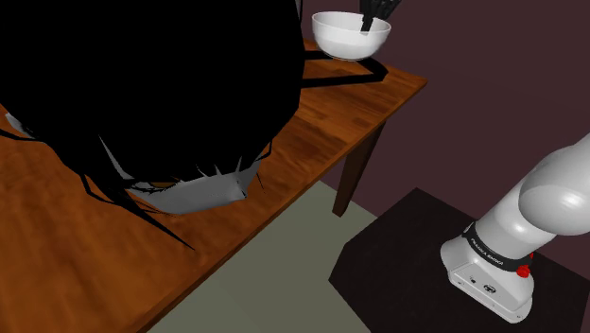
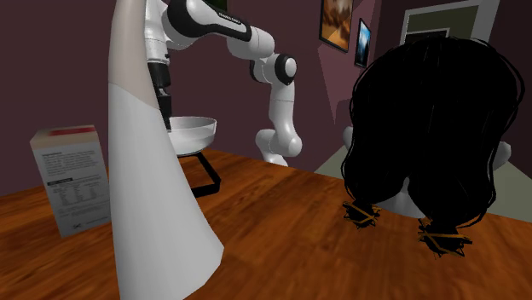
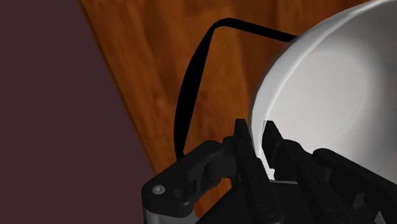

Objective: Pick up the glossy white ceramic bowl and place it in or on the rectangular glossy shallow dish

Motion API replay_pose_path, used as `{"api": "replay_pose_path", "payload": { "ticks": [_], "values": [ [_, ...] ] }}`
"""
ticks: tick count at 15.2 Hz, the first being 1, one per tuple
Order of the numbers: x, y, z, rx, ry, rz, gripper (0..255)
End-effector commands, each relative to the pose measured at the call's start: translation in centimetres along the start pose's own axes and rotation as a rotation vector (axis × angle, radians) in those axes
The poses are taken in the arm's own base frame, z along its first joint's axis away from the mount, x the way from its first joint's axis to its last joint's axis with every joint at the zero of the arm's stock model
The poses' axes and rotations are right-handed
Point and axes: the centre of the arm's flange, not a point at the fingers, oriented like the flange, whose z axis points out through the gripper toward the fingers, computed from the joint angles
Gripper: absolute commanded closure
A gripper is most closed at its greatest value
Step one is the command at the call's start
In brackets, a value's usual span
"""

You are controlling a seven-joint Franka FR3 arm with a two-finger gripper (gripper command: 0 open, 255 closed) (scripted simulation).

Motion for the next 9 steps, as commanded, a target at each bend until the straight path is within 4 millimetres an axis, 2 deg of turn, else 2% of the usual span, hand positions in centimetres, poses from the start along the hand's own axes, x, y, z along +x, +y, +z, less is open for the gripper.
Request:
{"api": "replay_pose_path", "payload": {
  "ticks": [1,8,9],
  "values": [
    [-0.02,0.19,0.66,0.000,0.001,0.000,255],
    [-0.01,0.19,0.66,0.000,0.001,0.000,255],
    [-0.01,0.19,0.66,0.000,0.001,0.000,0]
  ]
}}
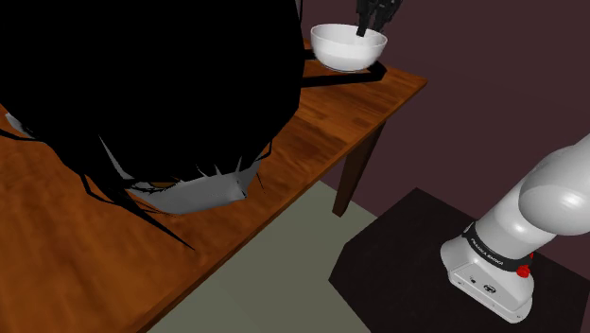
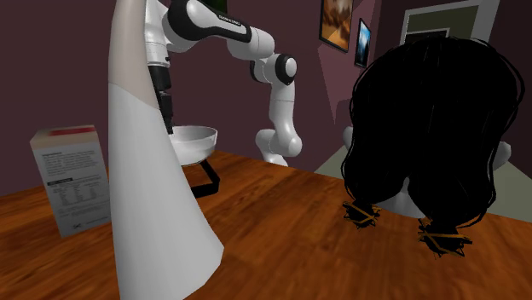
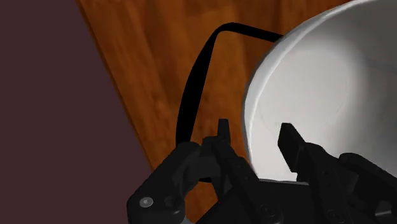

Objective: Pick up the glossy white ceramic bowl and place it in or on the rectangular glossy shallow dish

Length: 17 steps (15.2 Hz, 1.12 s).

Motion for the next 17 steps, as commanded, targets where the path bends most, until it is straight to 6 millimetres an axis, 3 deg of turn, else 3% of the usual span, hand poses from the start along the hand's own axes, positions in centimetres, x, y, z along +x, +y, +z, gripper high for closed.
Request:
{"api": "replay_pose_path", "payload": {
  "ticks": [1,5,9,17],
  "values": [
    [0.0,0.0,0.0,0.000,0.000,0.000,0],
    [0.0,0.0,0.0,0.000,0.000,0.000,0],
    [0.0,0.0,-5.0,0.000,0.000,0.000,0],
    [0.0,0.0,-5.0,0.000,0.000,0.000,0]
  ]
}}
